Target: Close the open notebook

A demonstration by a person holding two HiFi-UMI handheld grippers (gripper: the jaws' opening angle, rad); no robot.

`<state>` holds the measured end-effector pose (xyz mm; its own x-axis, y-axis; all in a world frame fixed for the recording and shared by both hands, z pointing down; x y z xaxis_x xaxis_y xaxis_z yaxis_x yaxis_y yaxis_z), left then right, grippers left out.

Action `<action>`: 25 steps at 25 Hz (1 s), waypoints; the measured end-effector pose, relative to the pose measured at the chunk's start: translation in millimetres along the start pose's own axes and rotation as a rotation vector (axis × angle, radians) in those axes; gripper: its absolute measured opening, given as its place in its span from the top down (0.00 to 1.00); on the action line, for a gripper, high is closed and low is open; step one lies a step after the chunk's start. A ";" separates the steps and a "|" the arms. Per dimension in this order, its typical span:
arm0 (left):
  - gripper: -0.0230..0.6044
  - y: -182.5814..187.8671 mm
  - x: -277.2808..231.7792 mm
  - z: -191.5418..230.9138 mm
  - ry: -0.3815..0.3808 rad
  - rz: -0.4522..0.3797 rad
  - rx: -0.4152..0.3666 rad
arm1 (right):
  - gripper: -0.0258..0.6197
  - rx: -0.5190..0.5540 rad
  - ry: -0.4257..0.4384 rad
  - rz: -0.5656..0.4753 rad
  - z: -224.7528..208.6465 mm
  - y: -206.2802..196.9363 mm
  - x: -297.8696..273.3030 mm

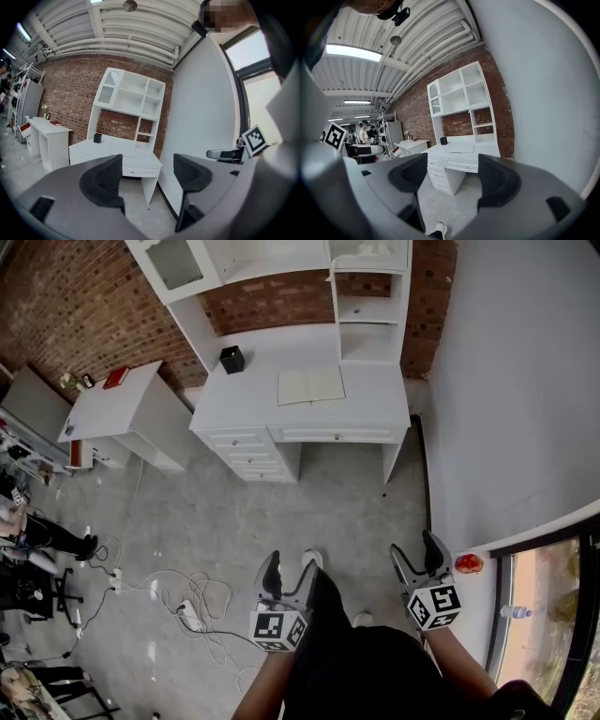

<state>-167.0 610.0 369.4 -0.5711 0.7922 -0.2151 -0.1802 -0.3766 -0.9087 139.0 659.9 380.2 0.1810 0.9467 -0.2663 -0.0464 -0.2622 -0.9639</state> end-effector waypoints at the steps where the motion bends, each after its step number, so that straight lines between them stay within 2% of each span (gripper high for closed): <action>1: 0.45 5.0 -10.5 8.3 -0.006 0.001 0.001 | 0.46 0.000 0.000 0.004 0.6 3.2 -12.0; 11: 0.45 66.7 -121.0 104.8 -0.041 0.027 0.050 | 0.47 0.028 0.028 0.025 0.5 55.4 -161.0; 19: 0.45 113.9 -190.5 186.5 -0.081 0.053 0.070 | 0.47 0.003 0.019 0.082 25.7 83.7 -267.1; 25: 0.45 135.1 -233.7 240.9 -0.093 0.042 0.182 | 0.47 0.017 0.001 0.112 36.8 95.6 -328.7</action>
<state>-250.8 258.3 383.1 -0.6510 0.7295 -0.2099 -0.2912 -0.4954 -0.8184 38.9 330.5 375.5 0.1752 0.9115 -0.3720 -0.0827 -0.3629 -0.9281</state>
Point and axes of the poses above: the fingertips, and each gripper's own axes: x backward along the fingers, z to its left, y out of its top, the point moved 9 cm from there along x, backward along the fingers, and after that the axes turned 10 degrees about x, right-handed, at the moved point
